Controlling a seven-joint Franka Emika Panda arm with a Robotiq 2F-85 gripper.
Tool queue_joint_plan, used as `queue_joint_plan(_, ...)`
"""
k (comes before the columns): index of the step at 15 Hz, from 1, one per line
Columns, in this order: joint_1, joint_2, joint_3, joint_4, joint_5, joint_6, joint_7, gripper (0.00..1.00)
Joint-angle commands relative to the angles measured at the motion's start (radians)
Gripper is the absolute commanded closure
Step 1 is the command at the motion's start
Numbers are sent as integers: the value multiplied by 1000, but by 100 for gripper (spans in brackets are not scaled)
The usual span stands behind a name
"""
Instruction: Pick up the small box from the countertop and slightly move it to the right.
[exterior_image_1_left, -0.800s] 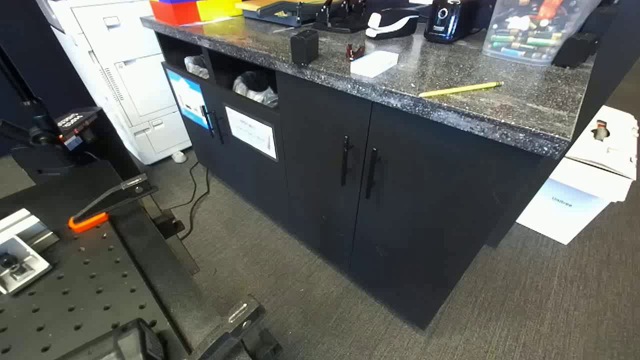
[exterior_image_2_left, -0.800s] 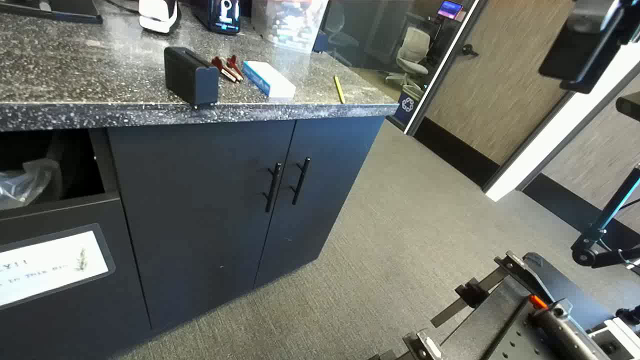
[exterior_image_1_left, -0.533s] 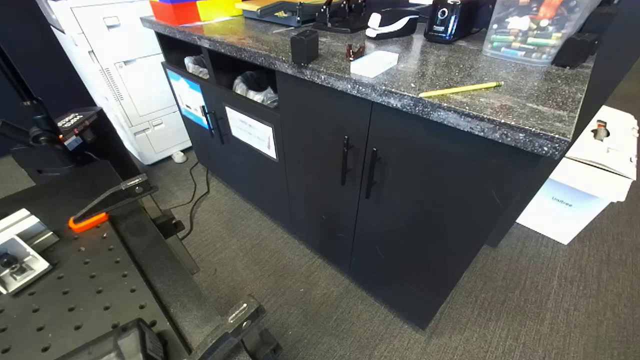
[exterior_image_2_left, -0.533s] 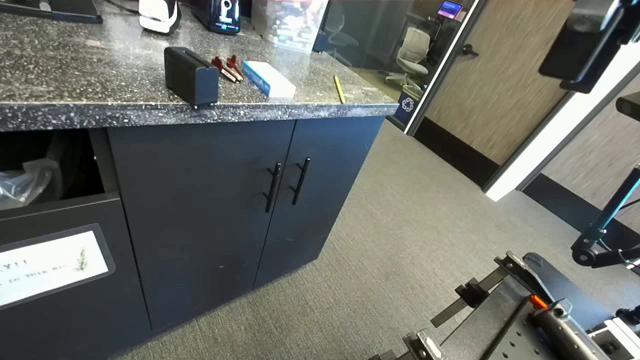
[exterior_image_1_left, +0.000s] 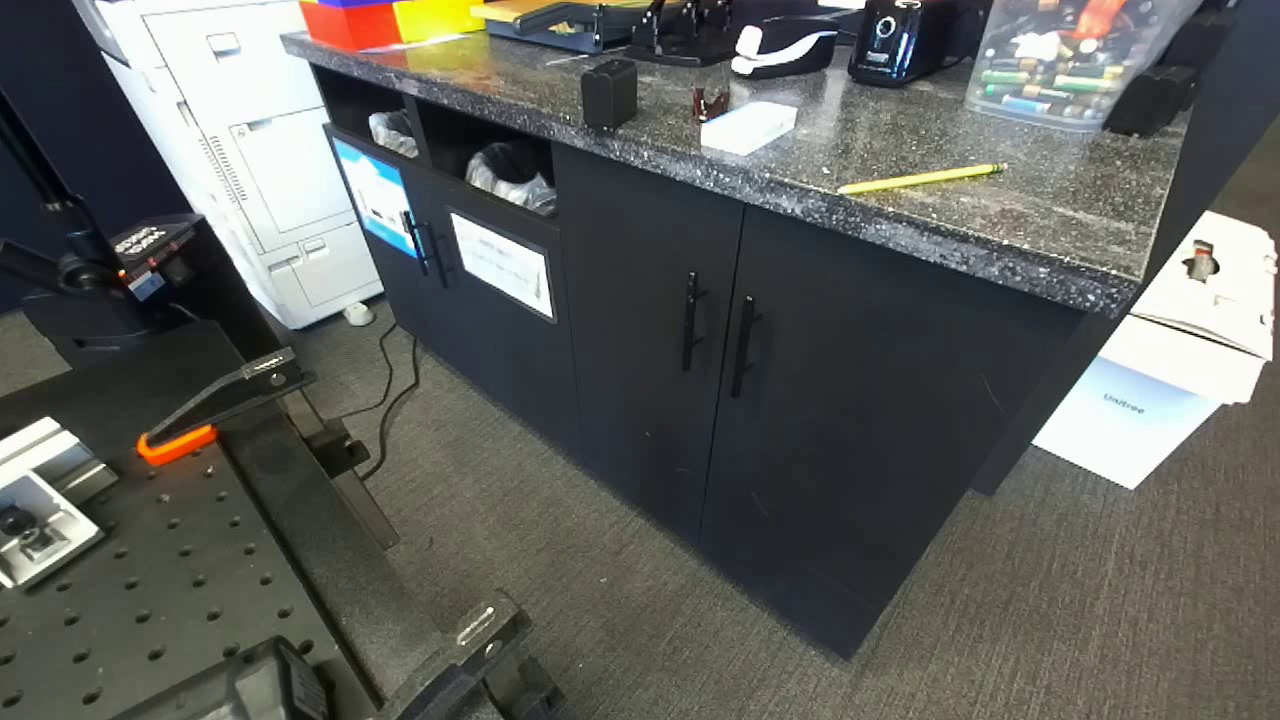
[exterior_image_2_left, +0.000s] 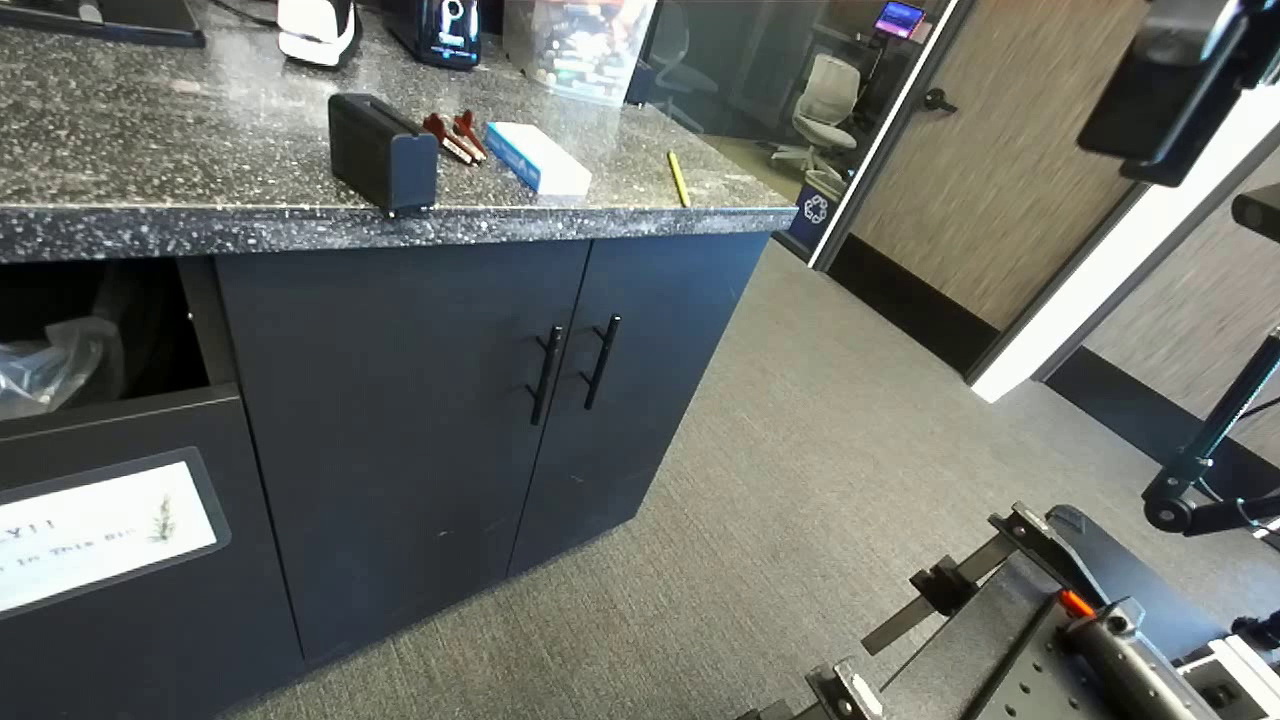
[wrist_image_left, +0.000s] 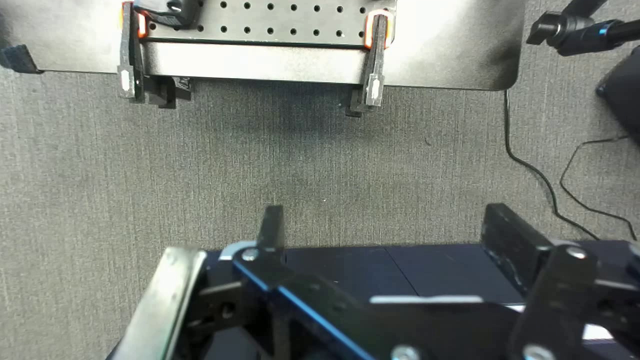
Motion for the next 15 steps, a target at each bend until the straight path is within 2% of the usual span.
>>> queue_joint_plan(1, 0, 0, 0, 1, 0, -2, 0, 0)
queue_joint_plan(5, -2, 23, -1, 11, 6, 13, 1, 0)
queue_joint_plan(9, -29, 202, -22, 108, -25, 115, -6, 0)
queue_joint_plan(15, -69, 553, -82, 405, -126, 278, -7, 0)
